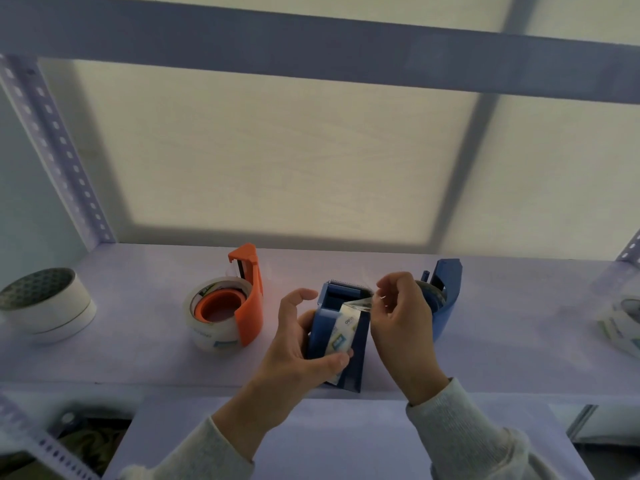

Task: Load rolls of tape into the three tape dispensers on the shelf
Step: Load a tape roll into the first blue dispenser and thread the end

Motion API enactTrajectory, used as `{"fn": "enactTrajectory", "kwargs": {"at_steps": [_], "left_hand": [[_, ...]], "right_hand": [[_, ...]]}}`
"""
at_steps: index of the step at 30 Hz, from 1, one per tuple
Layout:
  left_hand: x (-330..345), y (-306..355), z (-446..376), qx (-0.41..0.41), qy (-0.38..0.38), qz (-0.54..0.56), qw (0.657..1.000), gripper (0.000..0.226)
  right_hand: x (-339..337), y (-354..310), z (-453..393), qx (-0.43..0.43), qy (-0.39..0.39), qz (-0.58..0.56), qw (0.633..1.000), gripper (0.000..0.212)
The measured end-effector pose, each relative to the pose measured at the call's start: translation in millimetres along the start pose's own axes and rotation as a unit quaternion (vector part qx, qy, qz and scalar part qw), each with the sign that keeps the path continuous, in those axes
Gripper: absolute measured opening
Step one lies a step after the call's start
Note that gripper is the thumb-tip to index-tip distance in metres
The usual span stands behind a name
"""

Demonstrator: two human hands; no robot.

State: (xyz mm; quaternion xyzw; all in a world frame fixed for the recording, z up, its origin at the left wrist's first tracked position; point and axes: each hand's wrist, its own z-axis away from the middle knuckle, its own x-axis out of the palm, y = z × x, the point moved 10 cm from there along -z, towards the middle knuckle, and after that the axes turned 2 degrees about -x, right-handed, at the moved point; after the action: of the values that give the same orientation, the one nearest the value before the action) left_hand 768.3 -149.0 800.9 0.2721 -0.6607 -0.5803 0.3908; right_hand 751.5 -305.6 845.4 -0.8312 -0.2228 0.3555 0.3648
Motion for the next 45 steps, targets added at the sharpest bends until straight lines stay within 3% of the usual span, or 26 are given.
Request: {"fn": "enactTrajectory", "kwargs": {"at_steps": [4, 7, 11, 15, 21, 28, 32, 36, 45], "left_hand": [[-6.4, -0.6, 1.6, 0.005, 0.025, 0.026, 0.999, 0.078], [-13.9, 5.5, 2.5, 0.024, 0.049, 0.082, 0.995, 0.061], [-17.7, 9.4, 2.2, 0.029, 0.087, 0.046, 0.995, 0.058], [-14.0, 3.9, 4.1, 0.024, 0.074, 0.040, 0.996, 0.055], [-7.6, 1.0, 4.0, 0.030, 0.055, 0.030, 0.998, 0.040], [-4.3, -1.5, 5.3, 0.029, 0.059, 0.046, 0.997, 0.042], [2.0, -7.3, 5.1, -0.029, 0.029, 0.076, 0.996, 0.052], [9.5, -18.4, 3.3, -0.114, 0.009, 0.058, 0.992, 0.057], [17.9, -16.8, 2.6, -0.118, 0.009, 0.060, 0.991, 0.064]], "right_hand": [[3.0, 7.0, 1.8, 0.028, -0.016, -0.021, 0.999, 0.019], [2.7, 10.9, 2.4, 0.047, -0.023, -0.042, 0.998, 0.021], [-2.9, 12.9, 6.9, 0.044, 0.003, -0.035, 0.998, 0.023], [-9.6, 7.4, 9.1, 0.014, 0.041, -0.027, 0.999, 0.024], [-7.3, 8.6, 5.6, 0.026, 0.034, -0.037, 0.998, 0.024], [-1.8, -10.0, 11.6, -0.062, 0.047, 0.089, 0.993, 0.025], [2.6, -23.7, 19.5, -0.125, 0.067, 0.157, 0.977, 0.024], [12.3, -17.9, 22.8, -0.133, 0.050, 0.163, 0.976, 0.030], [3.5, -17.0, 25.8, -0.117, 0.066, 0.121, 0.983, 0.028]]}}
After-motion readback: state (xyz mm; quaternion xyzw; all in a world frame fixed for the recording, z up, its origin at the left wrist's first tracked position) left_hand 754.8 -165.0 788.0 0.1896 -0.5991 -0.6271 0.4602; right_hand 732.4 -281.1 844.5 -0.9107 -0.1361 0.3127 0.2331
